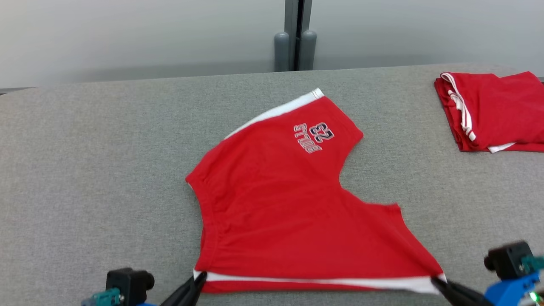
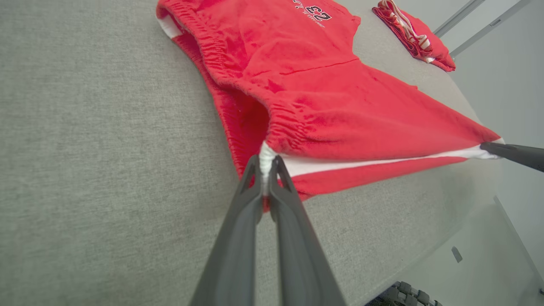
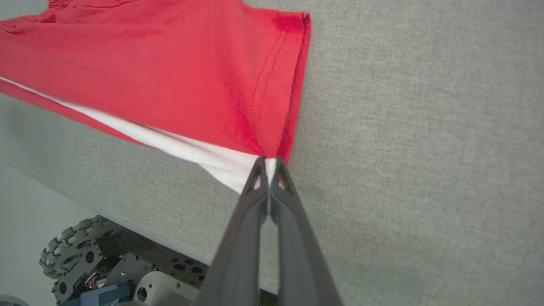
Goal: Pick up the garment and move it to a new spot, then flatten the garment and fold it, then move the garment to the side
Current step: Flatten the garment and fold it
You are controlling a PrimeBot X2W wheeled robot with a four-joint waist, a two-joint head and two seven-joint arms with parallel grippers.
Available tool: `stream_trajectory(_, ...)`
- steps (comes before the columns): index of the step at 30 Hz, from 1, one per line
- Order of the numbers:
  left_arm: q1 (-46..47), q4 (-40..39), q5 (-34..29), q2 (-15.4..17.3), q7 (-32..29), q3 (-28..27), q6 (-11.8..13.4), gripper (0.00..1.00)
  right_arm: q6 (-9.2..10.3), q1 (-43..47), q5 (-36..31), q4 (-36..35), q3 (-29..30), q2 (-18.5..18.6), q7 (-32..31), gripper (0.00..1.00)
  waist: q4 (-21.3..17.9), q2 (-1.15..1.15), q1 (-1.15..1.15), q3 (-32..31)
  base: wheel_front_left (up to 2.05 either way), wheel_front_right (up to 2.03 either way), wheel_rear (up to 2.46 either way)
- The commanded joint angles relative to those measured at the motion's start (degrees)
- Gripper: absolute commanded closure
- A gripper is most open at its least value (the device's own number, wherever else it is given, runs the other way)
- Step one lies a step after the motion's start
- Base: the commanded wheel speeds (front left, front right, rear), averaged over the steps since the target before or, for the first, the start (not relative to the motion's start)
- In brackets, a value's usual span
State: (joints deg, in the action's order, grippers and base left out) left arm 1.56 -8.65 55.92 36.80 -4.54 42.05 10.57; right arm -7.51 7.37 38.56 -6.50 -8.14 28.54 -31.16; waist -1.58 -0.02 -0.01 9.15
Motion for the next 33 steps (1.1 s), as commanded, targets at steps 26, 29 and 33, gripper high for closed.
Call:
stream_trajectory(26, 26.04, 15.25, -10.20, -15.22, 6.29, -2.82, 4.07, 1.00, 0.00, -39.66, -16.16, 12.38, 3.35, -10.78, 7.86, 1.00, 7.67, 0.02, 0.01, 11.52, 0.00, 0.00, 0.00)
stream_trajectory(29, 28.31, 20.06, -10.18, -18.67, 9.71, -2.88, 2.42, 1.00, 0.01, -44.04, -17.10, 18.58, 2.44, -10.42, 11.88, 1.00, 9.19, 0.02, 0.01, 13.02, 0.00, 0.00, 0.00)
stream_trajectory(33, 30.99, 26.39, -10.56, -21.99, 14.03, -3.16, 0.75, 1.00, 0.00, -48.94, -18.20, 25.34, 1.22, -10.19, 15.29, 1.00, 10.58, 0.02, 0.01, 14.56, 0.00, 0.00, 0.00)
